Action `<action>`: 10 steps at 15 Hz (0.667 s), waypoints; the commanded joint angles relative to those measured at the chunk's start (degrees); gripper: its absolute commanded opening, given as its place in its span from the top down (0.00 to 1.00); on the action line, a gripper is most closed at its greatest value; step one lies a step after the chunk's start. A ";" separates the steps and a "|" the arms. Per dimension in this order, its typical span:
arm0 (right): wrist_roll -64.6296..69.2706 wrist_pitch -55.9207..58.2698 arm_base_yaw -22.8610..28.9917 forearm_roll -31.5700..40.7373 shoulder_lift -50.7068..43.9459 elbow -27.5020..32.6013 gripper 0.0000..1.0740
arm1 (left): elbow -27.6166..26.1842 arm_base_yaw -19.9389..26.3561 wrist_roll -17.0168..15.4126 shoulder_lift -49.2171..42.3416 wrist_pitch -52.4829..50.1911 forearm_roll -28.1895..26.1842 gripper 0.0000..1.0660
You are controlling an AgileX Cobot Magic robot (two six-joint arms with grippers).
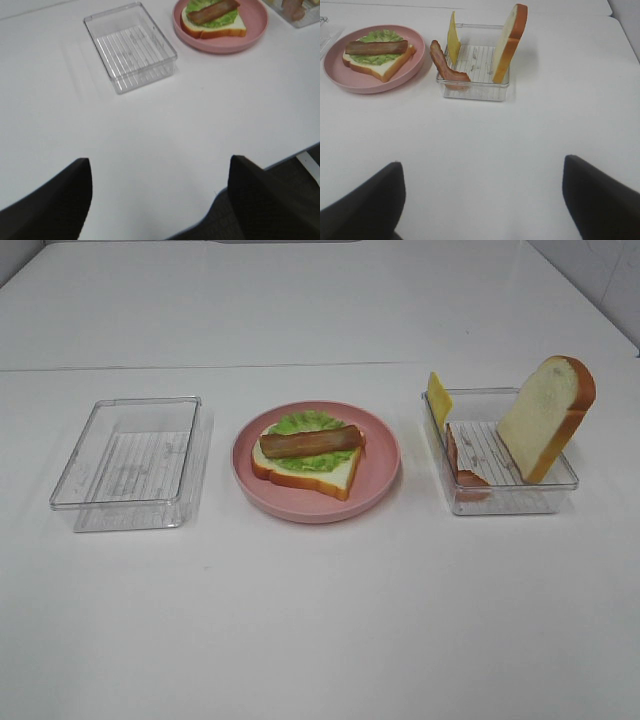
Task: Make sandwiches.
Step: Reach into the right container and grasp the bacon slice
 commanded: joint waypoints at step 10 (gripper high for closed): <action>-2.52 -13.64 -0.29 13.29 51.05 -19.19 0.25 | 2.64 0.00 0.11 -4.93 -2.69 0.46 0.32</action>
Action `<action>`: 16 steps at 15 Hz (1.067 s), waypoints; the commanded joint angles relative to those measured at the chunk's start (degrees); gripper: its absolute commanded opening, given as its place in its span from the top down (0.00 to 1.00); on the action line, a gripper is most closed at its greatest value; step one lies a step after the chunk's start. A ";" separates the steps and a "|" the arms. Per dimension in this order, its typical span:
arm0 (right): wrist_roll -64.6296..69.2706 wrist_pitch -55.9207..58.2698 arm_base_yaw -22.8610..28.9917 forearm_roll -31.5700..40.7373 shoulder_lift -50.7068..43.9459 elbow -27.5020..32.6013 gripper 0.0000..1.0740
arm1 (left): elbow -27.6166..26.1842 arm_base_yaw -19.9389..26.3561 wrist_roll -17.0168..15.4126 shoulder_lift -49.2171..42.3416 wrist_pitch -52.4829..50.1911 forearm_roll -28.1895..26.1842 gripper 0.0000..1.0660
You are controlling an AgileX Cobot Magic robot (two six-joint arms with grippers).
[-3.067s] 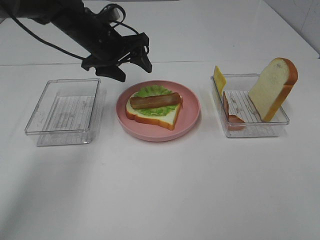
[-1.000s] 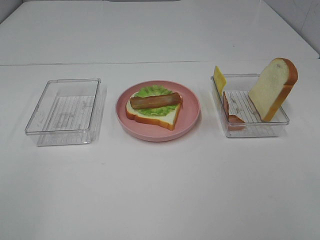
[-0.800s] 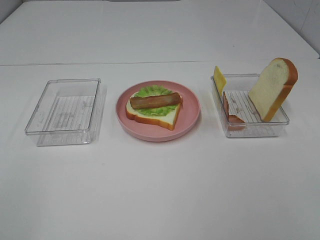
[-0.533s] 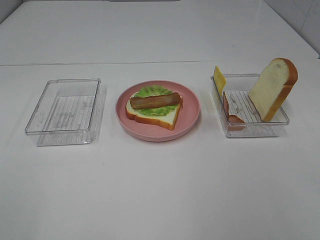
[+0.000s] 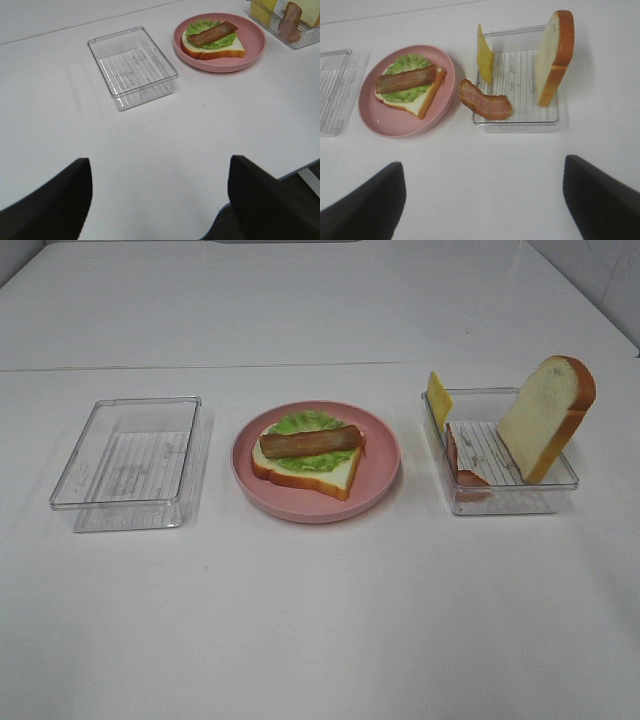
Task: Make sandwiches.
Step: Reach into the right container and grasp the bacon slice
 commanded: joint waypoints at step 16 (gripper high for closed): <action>1.66 24.64 10.43 -3.04 64.86 -50.13 0.31 | 0.34 0.00 0.11 -1.32 -0.63 0.52 0.32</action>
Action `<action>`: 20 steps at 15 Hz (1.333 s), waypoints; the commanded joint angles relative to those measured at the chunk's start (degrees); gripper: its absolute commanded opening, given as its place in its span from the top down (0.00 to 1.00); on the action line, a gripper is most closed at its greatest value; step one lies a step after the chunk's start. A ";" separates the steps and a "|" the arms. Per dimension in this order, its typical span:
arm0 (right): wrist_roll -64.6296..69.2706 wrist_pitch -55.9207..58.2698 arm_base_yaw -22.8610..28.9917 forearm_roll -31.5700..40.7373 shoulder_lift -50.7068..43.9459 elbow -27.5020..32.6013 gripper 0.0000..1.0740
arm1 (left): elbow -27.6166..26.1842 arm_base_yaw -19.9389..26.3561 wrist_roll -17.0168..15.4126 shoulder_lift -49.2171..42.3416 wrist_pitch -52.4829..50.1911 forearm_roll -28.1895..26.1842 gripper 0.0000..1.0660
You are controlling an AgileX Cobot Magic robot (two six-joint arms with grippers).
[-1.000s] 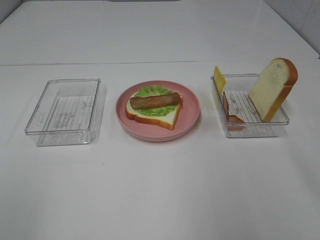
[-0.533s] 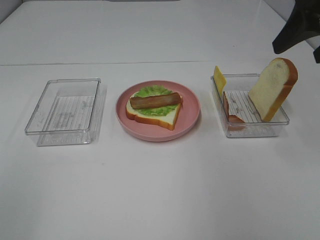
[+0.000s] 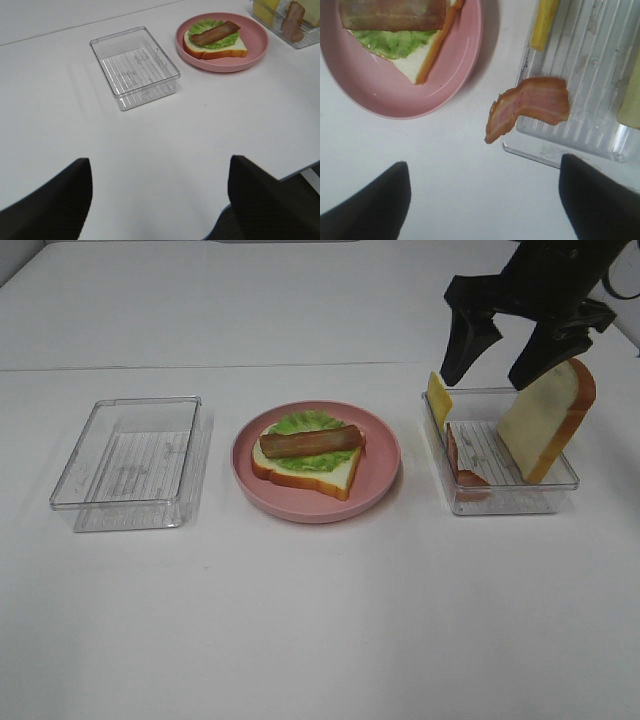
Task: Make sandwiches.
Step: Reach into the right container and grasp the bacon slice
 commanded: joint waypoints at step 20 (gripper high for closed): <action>2.58 0.69 0.46 -0.63 15.07 -6.07 1.00 | 0.34 0.00 0.11 -1.32 -0.63 0.17 0.32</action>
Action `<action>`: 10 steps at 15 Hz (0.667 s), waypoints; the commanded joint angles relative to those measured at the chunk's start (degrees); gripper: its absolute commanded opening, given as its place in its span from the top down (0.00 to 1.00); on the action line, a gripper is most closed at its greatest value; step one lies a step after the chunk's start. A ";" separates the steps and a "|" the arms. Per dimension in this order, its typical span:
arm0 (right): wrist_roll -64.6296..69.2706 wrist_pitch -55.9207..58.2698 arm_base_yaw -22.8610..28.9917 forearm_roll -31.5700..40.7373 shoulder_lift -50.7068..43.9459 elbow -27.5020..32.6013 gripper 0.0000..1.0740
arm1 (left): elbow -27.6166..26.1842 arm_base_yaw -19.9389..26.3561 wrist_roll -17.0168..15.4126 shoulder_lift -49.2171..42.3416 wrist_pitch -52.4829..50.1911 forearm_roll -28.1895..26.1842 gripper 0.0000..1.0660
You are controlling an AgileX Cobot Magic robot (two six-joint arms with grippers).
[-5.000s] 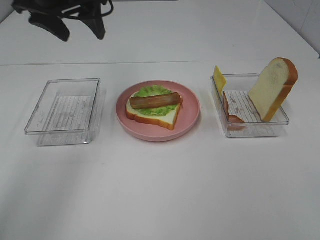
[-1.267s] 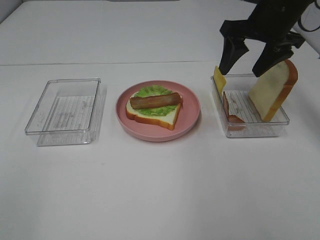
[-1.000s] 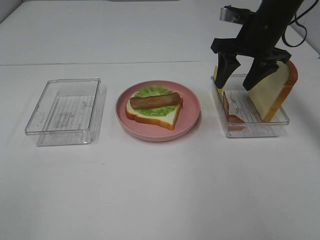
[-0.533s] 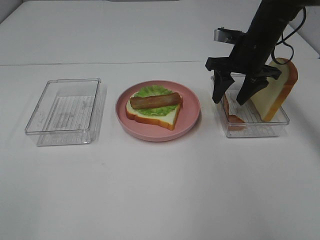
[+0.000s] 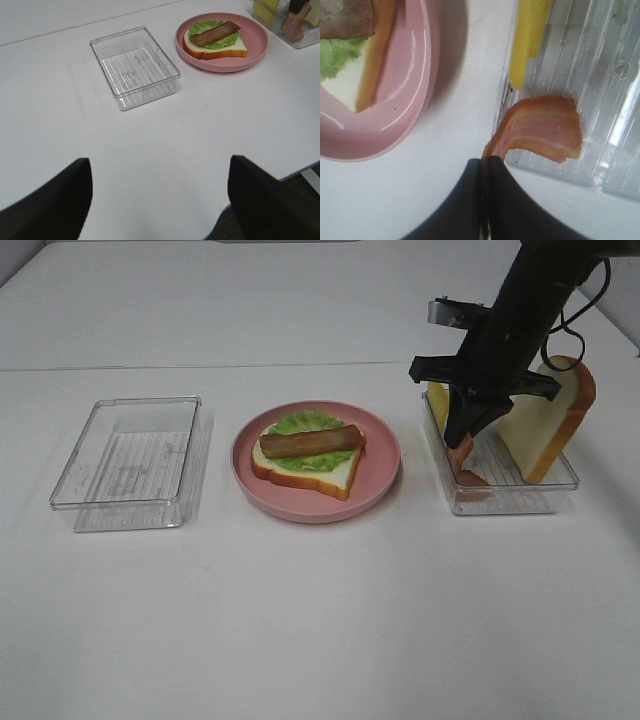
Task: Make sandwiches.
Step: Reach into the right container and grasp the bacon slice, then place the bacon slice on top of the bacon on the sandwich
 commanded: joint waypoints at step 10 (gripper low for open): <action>-1.09 7.10 0.11 3.50 -16.39 -0.97 1.00 | 0.34 0.00 0.11 -1.32 -0.63 0.11 0.32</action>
